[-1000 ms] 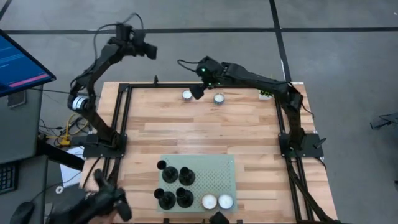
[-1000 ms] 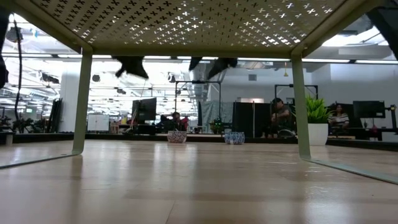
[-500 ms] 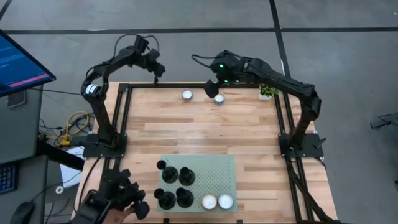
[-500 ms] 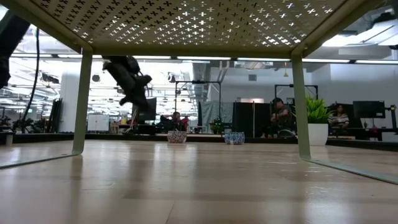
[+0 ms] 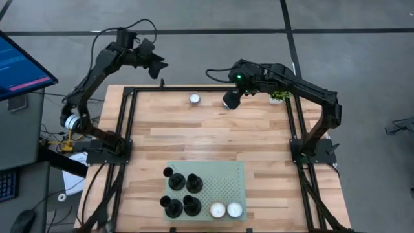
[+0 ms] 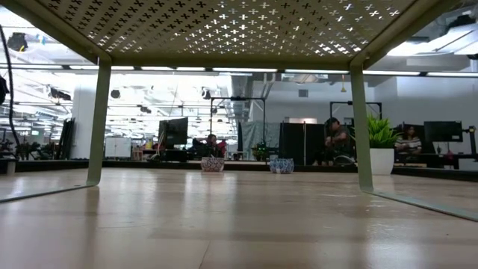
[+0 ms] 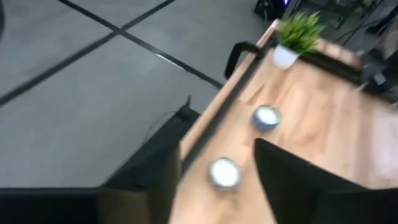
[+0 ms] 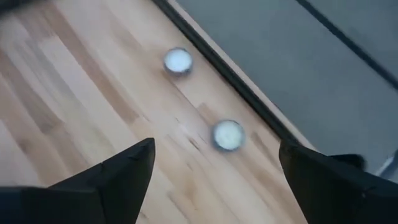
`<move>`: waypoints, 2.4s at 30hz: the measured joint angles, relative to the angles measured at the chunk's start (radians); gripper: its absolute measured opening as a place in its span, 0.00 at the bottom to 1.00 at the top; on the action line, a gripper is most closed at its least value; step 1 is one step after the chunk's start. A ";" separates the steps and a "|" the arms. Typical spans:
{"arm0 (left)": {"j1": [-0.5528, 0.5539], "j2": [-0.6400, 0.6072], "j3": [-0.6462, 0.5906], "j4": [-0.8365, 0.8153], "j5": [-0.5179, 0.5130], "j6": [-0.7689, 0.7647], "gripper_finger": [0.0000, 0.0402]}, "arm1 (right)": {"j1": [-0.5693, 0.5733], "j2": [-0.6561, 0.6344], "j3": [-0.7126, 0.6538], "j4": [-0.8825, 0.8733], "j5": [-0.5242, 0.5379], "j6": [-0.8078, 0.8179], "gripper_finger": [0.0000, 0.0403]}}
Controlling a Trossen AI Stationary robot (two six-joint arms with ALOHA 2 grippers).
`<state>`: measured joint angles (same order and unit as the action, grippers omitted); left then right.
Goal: Stock candles on shelf
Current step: Put the blue scented candle on the shelf
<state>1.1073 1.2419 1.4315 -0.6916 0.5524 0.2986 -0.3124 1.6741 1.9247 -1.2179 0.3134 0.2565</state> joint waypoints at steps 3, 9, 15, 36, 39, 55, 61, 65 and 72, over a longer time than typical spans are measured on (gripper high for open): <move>-0.032 -0.054 0.000 -0.047 -0.037 -0.084 0.68 | -0.031 0.019 0.001 0.018 -0.024 -0.132 0.85; -0.079 -0.128 0.000 -0.114 -0.081 -0.270 0.85 | -0.129 0.077 0.001 0.117 -0.173 -0.388 0.93; -0.128 -0.183 -0.001 -0.153 -0.080 -0.397 0.85 | -0.170 0.145 0.052 0.025 -0.191 -0.778 0.99; -0.333 -0.199 -0.005 -0.165 -0.143 -0.653 0.76 | -0.494 0.133 -0.238 0.228 -0.420 -0.868 0.94; -0.348 -0.199 -0.005 -0.164 -0.143 -0.655 0.76 | -0.493 0.130 -0.290 0.269 -0.431 -0.886 0.94; -0.351 -0.139 -0.004 -0.162 -0.252 -0.585 0.76 | -0.443 0.096 -0.357 0.231 -0.524 -0.850 0.91; -0.336 0.050 -0.004 -0.165 -0.260 -0.335 0.76 | -0.383 -0.049 -0.357 0.199 -0.578 -0.777 0.91; -0.283 0.173 -0.006 -0.197 -0.286 -0.167 0.75 | -0.342 -0.151 -0.356 0.185 -0.575 -0.715 0.91; -0.137 0.219 -0.005 -0.213 -0.131 0.059 0.69 | -0.295 -0.290 -0.356 0.145 -0.574 -0.588 0.91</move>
<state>0.9701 1.4607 1.4269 -0.9047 0.4218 0.3577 -0.6075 1.3838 1.5692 -1.0730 -0.2607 -0.3314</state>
